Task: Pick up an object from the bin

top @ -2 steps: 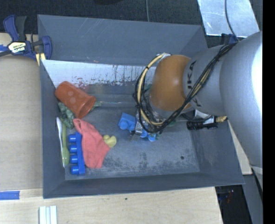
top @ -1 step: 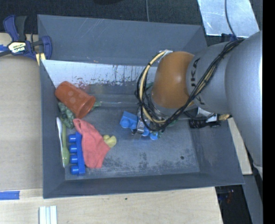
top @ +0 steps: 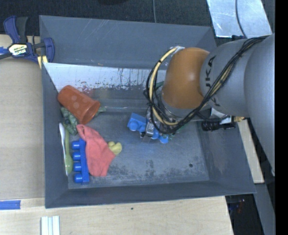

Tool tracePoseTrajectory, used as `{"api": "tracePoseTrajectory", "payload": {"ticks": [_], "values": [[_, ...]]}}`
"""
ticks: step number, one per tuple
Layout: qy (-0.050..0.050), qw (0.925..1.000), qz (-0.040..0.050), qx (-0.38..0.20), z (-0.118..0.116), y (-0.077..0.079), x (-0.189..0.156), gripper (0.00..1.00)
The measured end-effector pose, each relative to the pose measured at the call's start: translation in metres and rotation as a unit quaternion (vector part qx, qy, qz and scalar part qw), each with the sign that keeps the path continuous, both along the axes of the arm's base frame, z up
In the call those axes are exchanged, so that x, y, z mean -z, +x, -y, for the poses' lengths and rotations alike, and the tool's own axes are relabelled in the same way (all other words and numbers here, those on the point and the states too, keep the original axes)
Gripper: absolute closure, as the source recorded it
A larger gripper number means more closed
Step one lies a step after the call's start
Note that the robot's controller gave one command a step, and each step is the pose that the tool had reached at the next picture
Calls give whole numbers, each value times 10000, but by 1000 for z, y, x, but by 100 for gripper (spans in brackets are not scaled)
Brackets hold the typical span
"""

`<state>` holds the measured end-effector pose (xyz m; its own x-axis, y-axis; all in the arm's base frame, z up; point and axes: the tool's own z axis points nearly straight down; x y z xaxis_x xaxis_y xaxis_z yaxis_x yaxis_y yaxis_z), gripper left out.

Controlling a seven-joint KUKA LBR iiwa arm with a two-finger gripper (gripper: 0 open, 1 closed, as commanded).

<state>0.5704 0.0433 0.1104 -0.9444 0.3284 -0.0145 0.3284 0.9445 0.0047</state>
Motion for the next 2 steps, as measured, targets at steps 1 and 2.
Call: {"api": "tracePoseTrajectory", "payload": {"ticks": [1, 2], "values": [[1, 10000, 7, -2, 0, 0, -24, 100], [-1, 10000, -26, -5, 0, -1, -64, 100]]}}
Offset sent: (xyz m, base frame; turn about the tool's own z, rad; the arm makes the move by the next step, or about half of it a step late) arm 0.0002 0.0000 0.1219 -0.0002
